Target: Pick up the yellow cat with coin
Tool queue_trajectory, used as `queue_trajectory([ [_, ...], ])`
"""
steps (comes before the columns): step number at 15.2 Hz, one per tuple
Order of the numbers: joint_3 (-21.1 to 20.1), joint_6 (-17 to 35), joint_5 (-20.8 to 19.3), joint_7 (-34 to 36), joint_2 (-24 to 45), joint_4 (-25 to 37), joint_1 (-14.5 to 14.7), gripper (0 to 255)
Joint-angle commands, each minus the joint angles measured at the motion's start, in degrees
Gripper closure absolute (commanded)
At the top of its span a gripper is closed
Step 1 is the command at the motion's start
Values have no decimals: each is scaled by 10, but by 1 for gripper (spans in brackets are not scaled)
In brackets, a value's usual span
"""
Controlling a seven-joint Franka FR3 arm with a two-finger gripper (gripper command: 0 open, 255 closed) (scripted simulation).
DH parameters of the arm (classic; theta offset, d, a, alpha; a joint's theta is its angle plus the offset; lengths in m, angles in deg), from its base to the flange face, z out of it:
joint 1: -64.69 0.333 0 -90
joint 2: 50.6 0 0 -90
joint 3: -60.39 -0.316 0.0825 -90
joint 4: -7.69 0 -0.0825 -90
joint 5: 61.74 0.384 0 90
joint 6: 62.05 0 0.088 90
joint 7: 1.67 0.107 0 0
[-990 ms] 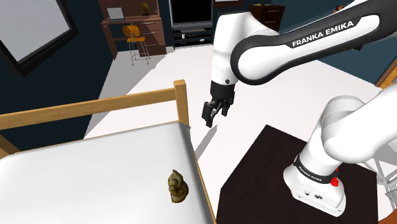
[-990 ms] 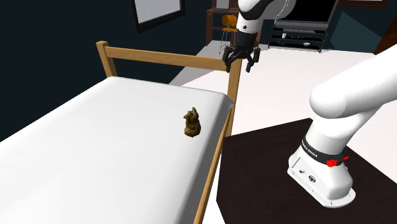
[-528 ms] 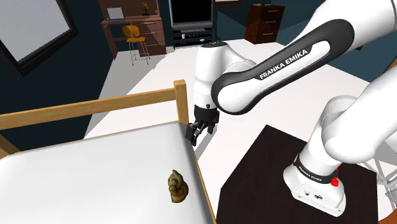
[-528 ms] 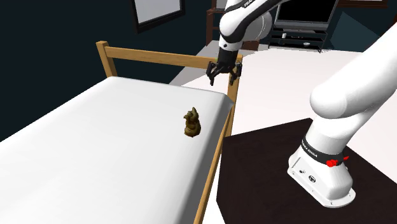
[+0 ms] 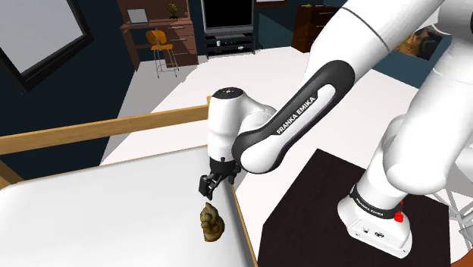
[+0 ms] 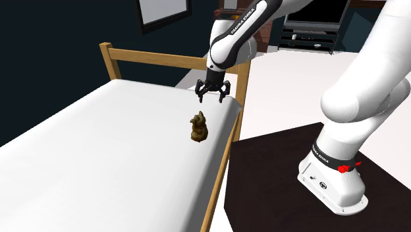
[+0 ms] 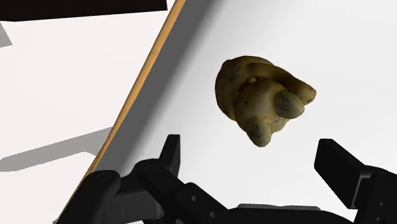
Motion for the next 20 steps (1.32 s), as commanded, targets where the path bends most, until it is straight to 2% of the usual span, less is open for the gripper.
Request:
queue_trajectory([
  [1, -4, 32, -44, 45, 54, 20, 5, 0],
  [4, 14, 65, -116, 115, 131, 62, 33, 0],
  [12, 55, 117, -168, 152, 196, 72, 68, 0],
  [14, 58, 121, -172, 154, 200, 73, 71, 0],
  [15, 59, 121, -173, 155, 202, 74, 72, 255],
  [20, 59, 122, -172, 154, 201, 73, 71, 255],
])
